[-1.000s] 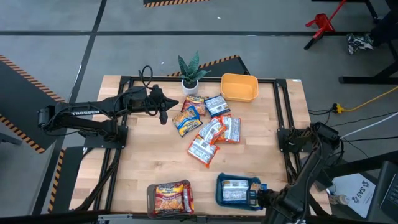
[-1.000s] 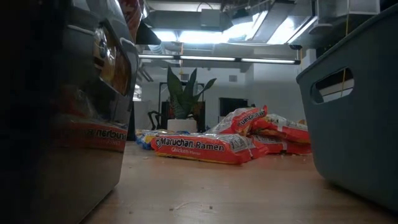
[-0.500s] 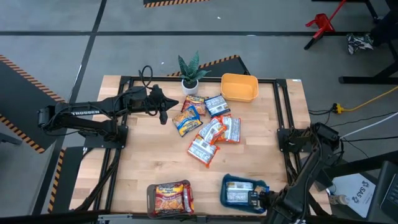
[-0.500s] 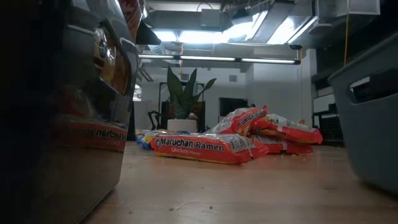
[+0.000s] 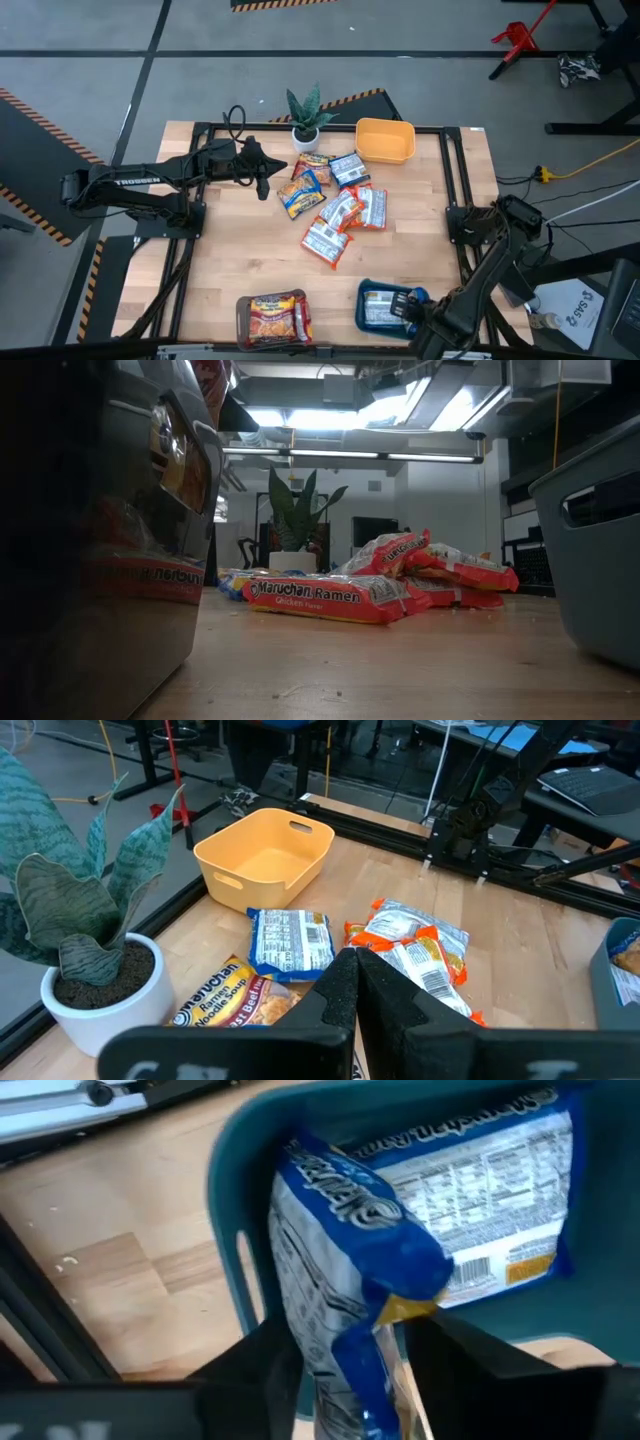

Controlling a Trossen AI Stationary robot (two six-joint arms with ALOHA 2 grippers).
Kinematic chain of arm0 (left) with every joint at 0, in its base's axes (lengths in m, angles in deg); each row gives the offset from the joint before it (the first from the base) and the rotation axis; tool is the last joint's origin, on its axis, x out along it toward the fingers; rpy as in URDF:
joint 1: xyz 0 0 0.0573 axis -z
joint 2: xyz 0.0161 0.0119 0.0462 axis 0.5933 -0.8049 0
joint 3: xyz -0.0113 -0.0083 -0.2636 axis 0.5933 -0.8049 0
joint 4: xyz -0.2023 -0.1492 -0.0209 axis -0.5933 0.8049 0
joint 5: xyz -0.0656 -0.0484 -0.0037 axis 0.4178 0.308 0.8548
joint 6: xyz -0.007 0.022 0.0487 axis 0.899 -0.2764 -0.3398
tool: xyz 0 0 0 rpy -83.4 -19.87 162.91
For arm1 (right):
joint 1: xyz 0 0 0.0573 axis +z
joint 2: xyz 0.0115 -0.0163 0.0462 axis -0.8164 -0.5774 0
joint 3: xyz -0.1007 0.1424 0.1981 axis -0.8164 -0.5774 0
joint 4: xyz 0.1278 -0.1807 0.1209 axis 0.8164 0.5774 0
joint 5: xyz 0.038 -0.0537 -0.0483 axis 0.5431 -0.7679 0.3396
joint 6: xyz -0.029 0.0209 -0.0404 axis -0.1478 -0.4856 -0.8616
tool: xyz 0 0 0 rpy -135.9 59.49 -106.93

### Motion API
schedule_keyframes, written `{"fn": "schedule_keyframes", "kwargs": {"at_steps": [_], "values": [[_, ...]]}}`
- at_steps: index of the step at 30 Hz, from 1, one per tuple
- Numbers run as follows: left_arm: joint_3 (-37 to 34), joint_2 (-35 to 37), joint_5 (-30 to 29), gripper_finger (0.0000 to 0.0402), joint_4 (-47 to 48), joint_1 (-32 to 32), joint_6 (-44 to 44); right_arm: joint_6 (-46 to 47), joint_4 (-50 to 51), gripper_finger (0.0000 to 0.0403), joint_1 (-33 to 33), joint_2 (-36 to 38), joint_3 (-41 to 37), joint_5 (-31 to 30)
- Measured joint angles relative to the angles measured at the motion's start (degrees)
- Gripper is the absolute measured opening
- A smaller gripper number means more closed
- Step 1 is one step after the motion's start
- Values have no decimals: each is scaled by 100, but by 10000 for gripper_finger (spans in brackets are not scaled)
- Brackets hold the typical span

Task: Sort Maruchan noodles
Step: Put the blue noodle pack into the blue bin, then put the orange noodle pack into the yellow bin

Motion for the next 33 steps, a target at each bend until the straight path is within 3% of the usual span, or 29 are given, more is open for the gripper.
{"fn": "schedule_keyframes", "kwargs": {"at_steps": [4,14,21,25,30,33], "values": [[0,0,0,0,0,0,0,117,10,173,27,31,0,-137],[0,0,0,0,0,0,5,711,884,173,19,170,727,-203],[0,0,171,0,0,-2,158,2121,2121,172,16,172,1456,-569],[0,0,448,0,-24,0,212,2801,2125,172,-29,328,1967,-1685],[10,-174,770,0,-144,-2,515,3741,2085,172,-287,523,2547,-4146],[11,-470,987,0,-416,0,611,4012,2099,172,-713,650,2700,-4766]]}}
